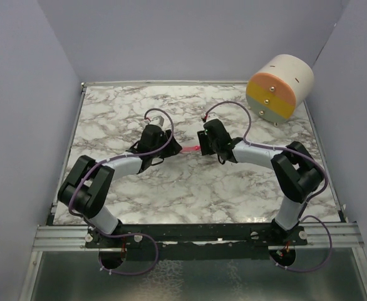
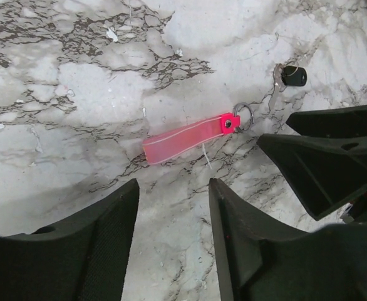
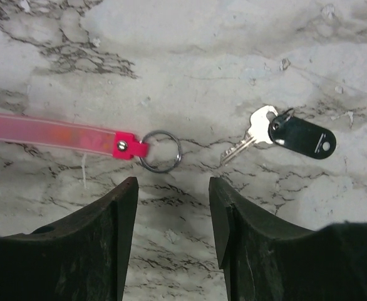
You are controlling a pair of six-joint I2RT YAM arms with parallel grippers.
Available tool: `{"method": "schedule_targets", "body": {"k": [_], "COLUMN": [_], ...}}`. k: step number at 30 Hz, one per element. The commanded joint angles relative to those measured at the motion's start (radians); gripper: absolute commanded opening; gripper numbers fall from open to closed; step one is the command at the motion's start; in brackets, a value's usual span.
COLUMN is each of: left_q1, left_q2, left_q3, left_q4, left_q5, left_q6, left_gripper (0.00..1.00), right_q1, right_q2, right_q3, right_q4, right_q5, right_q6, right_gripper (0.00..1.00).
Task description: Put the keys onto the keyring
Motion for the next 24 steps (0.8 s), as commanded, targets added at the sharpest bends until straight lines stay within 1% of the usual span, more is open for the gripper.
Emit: {"method": "schedule_targets", "body": {"k": [1,3,10,14,22,24], "left_q1": [-0.020,-0.027,-0.053,-0.060,-0.061,-0.061], "left_q2": [0.044,0.056,0.123,0.164,0.137,0.099], "left_q3": [0.043,0.053,0.091,0.102,0.074,0.063], "left_q4": [0.013,0.013,0.016,0.016,0.000,-0.003], "left_q5": [0.023,0.018,0.007,0.005,-0.036,-0.055], "left_q6": [0.003,0.002,-0.004,-0.004,0.008,0.011], "left_gripper": [0.52,0.53,0.53,0.51,0.50,0.51], "right_q1": [-0.037,-0.051,-0.067,-0.079,-0.082,-0.082], "right_q2": [-0.079,-0.102,-0.152,-0.174,-0.181,-0.177], "right_q3": [-0.071,-0.093,-0.133,-0.148,-0.153,-0.151], "right_q4": [0.085,0.098,0.113,0.116,0.123,0.123], "right_q5": [-0.074,-0.083,-0.094,-0.101,-0.121,-0.126], "right_q6": [0.038,0.043,0.032,0.029,0.022,0.023], "right_gripper": [0.52,0.54,0.54,0.54,0.54,0.54]}}
